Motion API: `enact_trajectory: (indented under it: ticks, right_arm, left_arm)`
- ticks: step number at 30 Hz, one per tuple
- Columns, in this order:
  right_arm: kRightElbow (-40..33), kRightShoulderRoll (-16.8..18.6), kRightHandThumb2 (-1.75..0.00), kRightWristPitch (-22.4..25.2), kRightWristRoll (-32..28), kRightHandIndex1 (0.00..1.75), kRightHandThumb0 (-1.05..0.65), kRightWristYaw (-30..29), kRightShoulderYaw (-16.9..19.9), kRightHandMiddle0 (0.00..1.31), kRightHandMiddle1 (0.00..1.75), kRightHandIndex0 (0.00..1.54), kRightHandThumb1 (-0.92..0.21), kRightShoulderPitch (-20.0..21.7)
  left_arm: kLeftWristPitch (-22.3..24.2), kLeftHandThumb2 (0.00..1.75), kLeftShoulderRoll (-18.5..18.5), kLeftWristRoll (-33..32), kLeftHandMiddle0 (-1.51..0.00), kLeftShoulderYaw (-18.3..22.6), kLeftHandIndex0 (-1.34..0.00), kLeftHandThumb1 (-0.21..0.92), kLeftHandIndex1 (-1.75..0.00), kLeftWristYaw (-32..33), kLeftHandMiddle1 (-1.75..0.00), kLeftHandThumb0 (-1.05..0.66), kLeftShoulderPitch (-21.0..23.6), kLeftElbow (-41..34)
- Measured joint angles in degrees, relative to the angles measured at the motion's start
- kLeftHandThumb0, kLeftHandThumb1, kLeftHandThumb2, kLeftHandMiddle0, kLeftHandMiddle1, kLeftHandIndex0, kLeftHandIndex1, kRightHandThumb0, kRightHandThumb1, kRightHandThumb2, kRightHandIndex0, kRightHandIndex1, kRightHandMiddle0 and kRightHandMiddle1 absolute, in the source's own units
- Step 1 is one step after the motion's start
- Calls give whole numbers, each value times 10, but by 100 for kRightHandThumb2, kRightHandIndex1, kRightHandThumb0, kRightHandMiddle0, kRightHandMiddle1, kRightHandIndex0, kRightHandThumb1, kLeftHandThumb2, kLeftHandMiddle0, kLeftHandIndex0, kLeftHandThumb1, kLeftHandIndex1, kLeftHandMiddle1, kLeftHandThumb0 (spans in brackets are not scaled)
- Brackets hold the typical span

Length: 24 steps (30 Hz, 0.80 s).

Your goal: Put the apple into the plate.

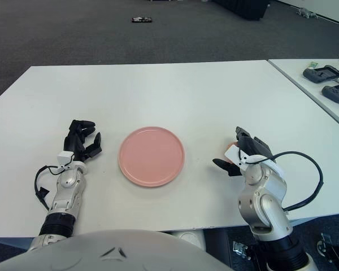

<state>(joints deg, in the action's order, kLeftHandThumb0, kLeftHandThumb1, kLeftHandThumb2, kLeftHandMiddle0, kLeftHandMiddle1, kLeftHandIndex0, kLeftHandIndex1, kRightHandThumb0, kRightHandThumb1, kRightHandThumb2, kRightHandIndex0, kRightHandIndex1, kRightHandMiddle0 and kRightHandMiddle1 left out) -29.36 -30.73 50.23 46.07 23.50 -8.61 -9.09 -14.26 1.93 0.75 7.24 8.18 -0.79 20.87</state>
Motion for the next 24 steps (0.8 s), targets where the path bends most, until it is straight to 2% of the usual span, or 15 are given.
enact_trajectory:
  ticks: [24]
  right_arm:
    - [-1, 0, -93, 9, 4, 0, -82, 0, -1, 0, 0, 0, -35, -6]
  left_arm:
    - [2, 98, 1, -2, -66, 3, -35, 50, -175, 0, -134, -1, -4, -5]
